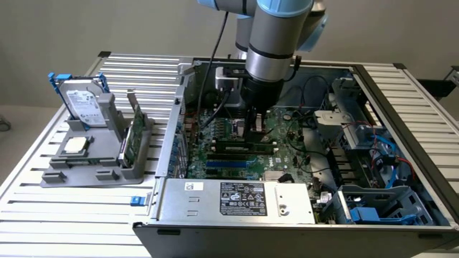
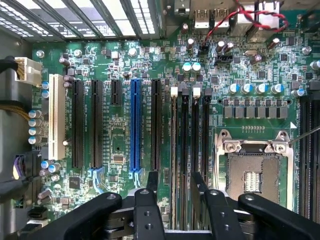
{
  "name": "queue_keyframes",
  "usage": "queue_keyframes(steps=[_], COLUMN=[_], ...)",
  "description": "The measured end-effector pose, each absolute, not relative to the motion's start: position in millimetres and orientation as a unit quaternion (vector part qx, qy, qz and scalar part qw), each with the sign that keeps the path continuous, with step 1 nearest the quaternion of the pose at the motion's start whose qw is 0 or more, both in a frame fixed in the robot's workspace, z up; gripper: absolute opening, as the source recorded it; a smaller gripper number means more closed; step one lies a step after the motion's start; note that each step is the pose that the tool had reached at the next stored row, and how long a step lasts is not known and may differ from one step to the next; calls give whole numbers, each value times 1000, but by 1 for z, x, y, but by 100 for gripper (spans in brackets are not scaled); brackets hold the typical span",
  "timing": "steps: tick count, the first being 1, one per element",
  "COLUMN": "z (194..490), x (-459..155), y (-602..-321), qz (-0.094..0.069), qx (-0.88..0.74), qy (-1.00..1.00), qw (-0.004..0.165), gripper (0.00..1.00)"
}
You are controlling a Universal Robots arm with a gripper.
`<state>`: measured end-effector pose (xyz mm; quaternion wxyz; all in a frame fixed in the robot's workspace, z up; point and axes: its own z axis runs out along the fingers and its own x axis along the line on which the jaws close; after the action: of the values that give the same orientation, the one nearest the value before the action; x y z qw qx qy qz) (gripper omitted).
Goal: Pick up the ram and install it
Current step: 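Insert the ram into the slot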
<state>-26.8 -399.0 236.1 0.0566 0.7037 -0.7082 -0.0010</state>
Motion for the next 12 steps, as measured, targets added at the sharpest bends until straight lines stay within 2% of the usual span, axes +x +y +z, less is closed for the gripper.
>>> queue_keyframes(steps=[7,8,9,10,11,12], z=[262,264,265,266,266,266], x=[-27,-27,-27,-27,-27,-27], y=[-399,-399,-399,-399,-399,-399], qz=[-2,-2,-2,-2,-2,-2], qx=[704,704,704,704,704,704], qy=[-708,-708,-708,-708,-708,-708], qw=[58,58,58,58,58,58], gripper=[38,31,31,19,19,13])
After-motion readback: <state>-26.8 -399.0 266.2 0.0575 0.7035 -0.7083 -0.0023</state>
